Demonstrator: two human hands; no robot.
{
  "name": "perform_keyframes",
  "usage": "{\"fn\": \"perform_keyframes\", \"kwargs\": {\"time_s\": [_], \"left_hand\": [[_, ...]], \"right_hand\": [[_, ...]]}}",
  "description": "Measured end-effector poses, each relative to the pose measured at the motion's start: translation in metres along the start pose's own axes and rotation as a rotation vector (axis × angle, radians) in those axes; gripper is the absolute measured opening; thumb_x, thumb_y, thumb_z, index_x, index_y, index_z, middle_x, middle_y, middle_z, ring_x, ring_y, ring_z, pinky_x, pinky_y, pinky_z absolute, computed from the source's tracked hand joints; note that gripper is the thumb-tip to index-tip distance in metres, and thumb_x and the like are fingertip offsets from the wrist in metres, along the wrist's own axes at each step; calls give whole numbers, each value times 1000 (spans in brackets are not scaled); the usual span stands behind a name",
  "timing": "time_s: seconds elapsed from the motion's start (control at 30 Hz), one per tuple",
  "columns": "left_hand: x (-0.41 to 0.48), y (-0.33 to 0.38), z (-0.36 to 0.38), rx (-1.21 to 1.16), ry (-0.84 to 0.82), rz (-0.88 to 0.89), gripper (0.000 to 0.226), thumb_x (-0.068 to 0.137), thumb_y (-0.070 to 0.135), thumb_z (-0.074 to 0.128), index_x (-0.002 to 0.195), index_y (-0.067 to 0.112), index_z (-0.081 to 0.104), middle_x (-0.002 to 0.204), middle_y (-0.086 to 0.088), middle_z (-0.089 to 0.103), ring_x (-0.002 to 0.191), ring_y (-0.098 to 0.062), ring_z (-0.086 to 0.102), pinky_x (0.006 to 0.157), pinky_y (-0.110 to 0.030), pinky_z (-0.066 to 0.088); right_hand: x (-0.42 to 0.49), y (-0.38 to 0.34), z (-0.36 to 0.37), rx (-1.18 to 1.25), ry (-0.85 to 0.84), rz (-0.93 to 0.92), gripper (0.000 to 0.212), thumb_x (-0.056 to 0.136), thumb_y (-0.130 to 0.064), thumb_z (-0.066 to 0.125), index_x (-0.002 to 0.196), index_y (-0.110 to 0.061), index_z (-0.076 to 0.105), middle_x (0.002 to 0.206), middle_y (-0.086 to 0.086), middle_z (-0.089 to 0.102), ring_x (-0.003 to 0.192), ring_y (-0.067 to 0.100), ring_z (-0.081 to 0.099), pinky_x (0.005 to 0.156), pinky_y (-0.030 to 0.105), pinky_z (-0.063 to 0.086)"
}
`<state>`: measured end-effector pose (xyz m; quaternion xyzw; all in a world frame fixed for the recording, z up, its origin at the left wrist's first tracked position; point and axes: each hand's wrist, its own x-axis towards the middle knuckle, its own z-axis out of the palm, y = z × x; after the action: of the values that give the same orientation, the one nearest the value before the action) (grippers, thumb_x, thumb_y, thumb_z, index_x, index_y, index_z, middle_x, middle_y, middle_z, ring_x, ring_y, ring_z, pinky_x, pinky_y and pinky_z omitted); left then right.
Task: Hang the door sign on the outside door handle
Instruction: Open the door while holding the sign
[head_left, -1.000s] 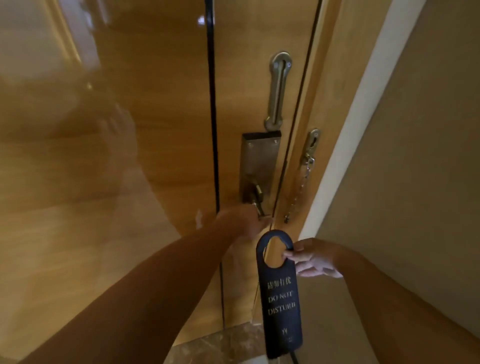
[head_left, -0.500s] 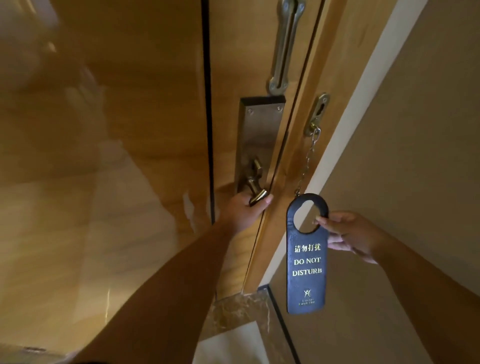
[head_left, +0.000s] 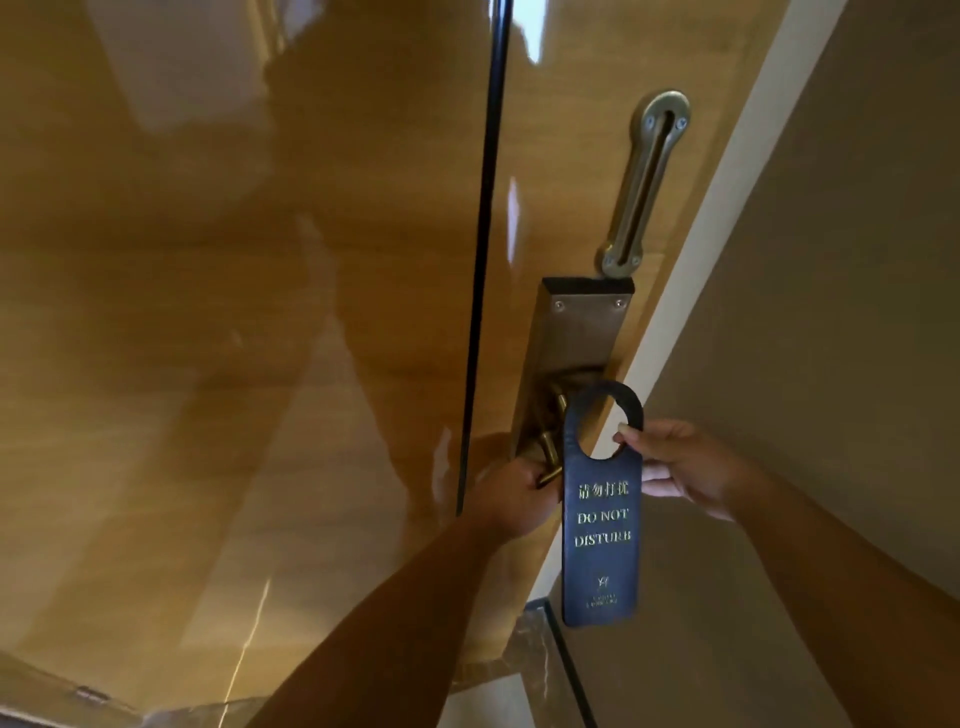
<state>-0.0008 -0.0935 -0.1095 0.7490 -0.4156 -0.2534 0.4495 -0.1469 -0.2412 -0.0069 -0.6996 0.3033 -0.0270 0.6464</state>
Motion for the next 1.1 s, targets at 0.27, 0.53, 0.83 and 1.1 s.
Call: {"fn": "perform_keyframes", "kwargs": {"time_s": [0.27, 0.53, 0.83, 1.1], "left_hand": [[-77, 31, 11, 259, -35, -44, 26, 87, 46, 52, 67, 29, 54, 61, 9, 55, 56, -3, 53, 51, -23, 38], [-181, 68, 23, 480, -16, -158, 56, 68, 72, 58, 60, 17, 58, 55, -1, 52, 49, -14, 48, 49, -31, 36], [-337, 96, 12, 1010, -238, -158, 63, 59, 87, 44, 61, 26, 54, 58, 6, 53, 56, -11, 50, 53, -28, 35], [-480, 120, -1, 1252, -374, -300, 65, 62, 85, 47, 59, 20, 51, 61, 2, 62, 59, -18, 56, 68, -35, 47]], "right_hand": [[-58, 13, 14, -17, -184, -49, 47, 61, -43, 73, 95, -11, 68, 97, 11, 73, 92, 26, 70, 80, 37, 53], [-145, 56, 10, 107, -388, -108, 26, 74, -31, 66, 86, -9, 68, 91, 11, 70, 91, 26, 68, 82, 37, 52], [-210, 98, 35, 335, -524, 38, 15, 72, -17, 60, 75, -8, 71, 76, 11, 67, 74, 24, 64, 69, 33, 54], [-255, 88, 113, 273, -654, -39, 22, 73, -21, 65, 86, -3, 66, 73, 12, 67, 70, 23, 65, 66, 29, 56]]}}
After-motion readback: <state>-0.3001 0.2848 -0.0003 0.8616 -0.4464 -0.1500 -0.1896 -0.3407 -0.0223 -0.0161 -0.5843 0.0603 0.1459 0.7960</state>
